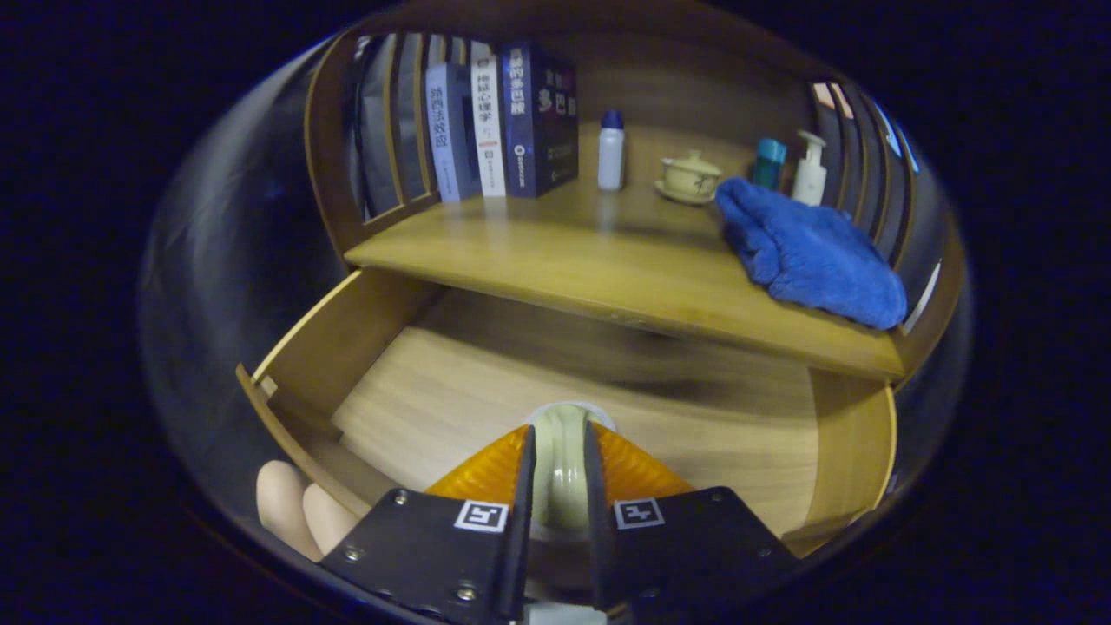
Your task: Pull open the drawer, take out the items inside it, and place them on the countertop above the cabinet.
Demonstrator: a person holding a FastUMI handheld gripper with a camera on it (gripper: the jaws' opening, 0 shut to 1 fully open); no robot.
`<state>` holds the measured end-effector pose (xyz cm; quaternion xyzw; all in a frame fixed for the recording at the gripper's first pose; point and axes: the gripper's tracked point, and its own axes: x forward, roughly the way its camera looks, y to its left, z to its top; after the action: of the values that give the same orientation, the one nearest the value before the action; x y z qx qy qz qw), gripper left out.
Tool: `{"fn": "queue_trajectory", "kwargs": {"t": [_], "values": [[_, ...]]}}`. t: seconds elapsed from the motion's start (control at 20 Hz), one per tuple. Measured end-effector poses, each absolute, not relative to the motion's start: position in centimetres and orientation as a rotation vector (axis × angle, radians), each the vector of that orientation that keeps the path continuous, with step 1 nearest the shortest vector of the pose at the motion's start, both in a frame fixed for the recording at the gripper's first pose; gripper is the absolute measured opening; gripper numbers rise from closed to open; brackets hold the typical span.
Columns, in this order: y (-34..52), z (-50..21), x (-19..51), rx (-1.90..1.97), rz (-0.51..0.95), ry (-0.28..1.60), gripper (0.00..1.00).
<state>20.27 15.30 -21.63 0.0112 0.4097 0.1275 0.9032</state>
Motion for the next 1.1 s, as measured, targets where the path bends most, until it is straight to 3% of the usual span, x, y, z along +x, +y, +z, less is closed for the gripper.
{"fn": "queue_trajectory", "kwargs": {"t": [0.1,0.25,0.45,0.5,1.1], "values": [[15.2,-22.9,20.2,0.015,0.27,0.906,0.3],[15.3,-24.3,20.4,0.012,0.273,0.966,0.4],[15.1,-25.3,21.5,0.006,0.238,0.966,0.4],[15.2,-25.7,21.5,0.001,0.252,0.981,0.18],[17.3,-13.3,22.4,0.079,0.357,0.694,0.18]]}}
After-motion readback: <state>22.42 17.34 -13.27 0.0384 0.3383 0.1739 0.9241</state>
